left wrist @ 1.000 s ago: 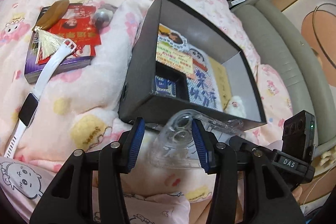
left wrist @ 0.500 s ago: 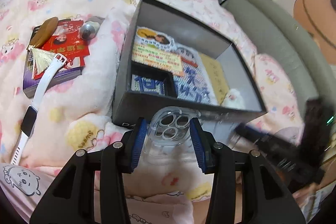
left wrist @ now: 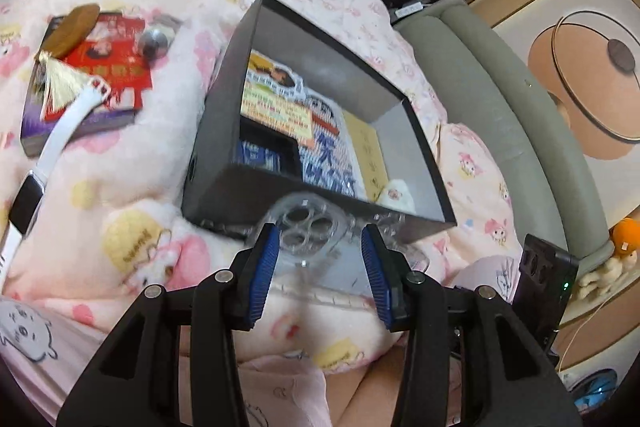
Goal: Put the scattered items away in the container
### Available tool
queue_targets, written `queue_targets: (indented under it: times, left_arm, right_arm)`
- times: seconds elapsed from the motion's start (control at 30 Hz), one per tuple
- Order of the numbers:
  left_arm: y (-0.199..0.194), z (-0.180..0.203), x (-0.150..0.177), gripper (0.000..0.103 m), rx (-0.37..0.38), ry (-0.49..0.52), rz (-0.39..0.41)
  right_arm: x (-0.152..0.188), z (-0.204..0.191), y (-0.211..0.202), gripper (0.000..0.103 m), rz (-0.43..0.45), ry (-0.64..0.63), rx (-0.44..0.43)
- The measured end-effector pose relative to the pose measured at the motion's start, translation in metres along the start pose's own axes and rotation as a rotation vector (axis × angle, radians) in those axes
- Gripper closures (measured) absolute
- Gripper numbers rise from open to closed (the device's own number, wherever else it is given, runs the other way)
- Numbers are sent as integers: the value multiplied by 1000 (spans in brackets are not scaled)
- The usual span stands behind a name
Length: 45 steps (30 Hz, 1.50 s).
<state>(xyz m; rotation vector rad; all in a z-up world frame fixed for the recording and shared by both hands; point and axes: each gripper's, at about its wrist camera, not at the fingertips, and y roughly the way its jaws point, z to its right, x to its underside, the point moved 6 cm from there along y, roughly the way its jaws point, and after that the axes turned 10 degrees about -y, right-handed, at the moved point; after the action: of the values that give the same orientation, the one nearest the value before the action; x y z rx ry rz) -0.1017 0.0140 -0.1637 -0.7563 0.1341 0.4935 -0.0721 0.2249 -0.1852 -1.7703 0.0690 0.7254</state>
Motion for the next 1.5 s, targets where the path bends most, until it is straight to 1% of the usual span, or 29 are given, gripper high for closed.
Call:
queue_targets:
  times: [0.07, 0.17, 0.23, 0.33, 0.4, 0.47, 0.6, 0.7, 0.77, 0.8, 0.87, 0.93, 1.0, 1.1, 1.17, 1.23, 1.33, 1.4, 1.5]
  left_arm:
    - [-2, -1, 2, 60, 1, -1, -5]
    - [-10, -3, -4, 60, 28, -24, 43]
    - [-12, -7, -11, 60, 36, -56, 79]
    - [-12, -9, -19, 60, 42, -88, 117]
    - [-12, -10, -19, 60, 23, -88, 121]
    - [-10, -12, -20, 60, 4, -93, 119]
    - [-9, -16, -19, 60, 1, -103, 104]
    - [-2, -20, -9, 60, -35, -95, 46]
    - [1, -18, -1, 60, -38, -81, 10]
    - [1, -16, 0, 60, -45, -69, 10]
    - [-4, -13, -1, 60, -46, -55, 40]
    - [-10, -15, -7, 60, -29, -81, 79]
    - [-12, -20, -12, 60, -26, -110, 110]
    - [-11, -24, -16, 60, -49, -133, 134]
    - [-8, -24, -17, 61, -42, -137, 132]
    - [-8, -22, -20, 67, -39, -132, 138]
    - [-3, -22, -23, 69, -37, -129, 131]
    - [0, -21, -23, 69, -39, -123, 121]
    - [0, -21, -21, 69, -52, -113, 112]
  right_arm:
    - [1, -3, -2, 81, -4, -11, -6]
    - [-1, -4, -8, 81, 5, -9, -28]
    - [-9, 2, -15, 81, 42, 25, -45]
    - [-25, 8, -23, 80, 103, 85, -93]
    - [-34, 8, -24, 80, 127, 100, -122]
    - [-40, 7, -21, 80, 129, 96, -120]
    - [-42, 8, -19, 79, 128, 100, -122]
    - [-38, 11, -18, 79, 115, 109, -129]
    - [-34, 11, -18, 79, 102, 105, -130]
    - [-32, 12, -17, 79, 95, 104, -130]
    - [-27, 10, -17, 79, 80, 97, -140]
    - [-24, 7, -17, 79, 77, 87, -156]
    - [-26, 8, -20, 79, 96, 92, -152]
    - [-33, 21, -23, 79, 132, 156, -123]
    - [-38, 33, -23, 79, 151, 222, -115]
    - [-42, 42, -17, 79, 149, 285, -140]
    - [-46, 46, -4, 79, 122, 347, -204]
    - [-47, 45, 3, 79, 108, 365, -232]
    - [-47, 41, 8, 78, 93, 363, -238]
